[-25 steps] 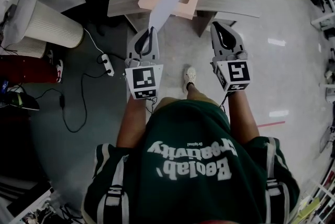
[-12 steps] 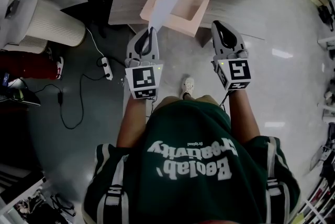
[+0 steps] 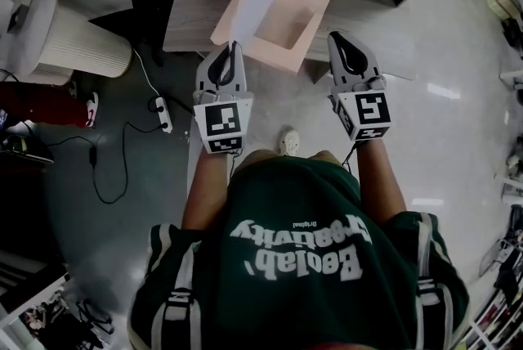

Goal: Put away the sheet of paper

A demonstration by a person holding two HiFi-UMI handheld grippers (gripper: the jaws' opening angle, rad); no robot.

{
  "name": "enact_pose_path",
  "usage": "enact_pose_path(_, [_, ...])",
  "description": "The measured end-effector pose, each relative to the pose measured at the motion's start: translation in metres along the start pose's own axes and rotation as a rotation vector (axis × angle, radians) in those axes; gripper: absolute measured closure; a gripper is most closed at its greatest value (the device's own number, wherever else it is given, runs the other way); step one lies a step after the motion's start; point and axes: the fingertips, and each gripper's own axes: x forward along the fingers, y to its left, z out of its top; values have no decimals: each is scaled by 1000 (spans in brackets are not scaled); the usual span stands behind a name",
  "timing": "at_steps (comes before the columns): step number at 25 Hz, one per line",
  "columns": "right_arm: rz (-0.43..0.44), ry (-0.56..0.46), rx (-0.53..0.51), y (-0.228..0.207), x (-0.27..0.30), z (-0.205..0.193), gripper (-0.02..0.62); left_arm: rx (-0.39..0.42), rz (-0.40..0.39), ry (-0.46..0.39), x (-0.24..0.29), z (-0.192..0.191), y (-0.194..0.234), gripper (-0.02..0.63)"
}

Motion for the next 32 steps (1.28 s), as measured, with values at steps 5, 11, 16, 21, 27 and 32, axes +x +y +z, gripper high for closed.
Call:
enact_pose_path(5, [-19, 6, 21, -25, 3, -6, 561, 12, -8, 8, 14, 3, -10, 588])
enact_pose_path(11, [-6, 21, 66, -33, 9, -17, 560, 22, -24, 15, 29, 1, -13, 588])
enact_pose_path(16, [-12, 41, 72, -36, 14, -24, 560, 17, -36, 17, 41, -2, -11, 588])
enact_pose_path(21, [-33, 61, 73, -42, 32, -29, 560, 13, -60, 29, 67, -10, -3, 588])
enact_pose_path(27, [-75, 94, 76, -55, 68, -37, 560, 20, -114, 47, 117, -20, 14, 588])
enact_pose_path(32, [-126, 120, 87, -70, 118, -45, 560, 54, -191, 52, 181, -27, 33, 588])
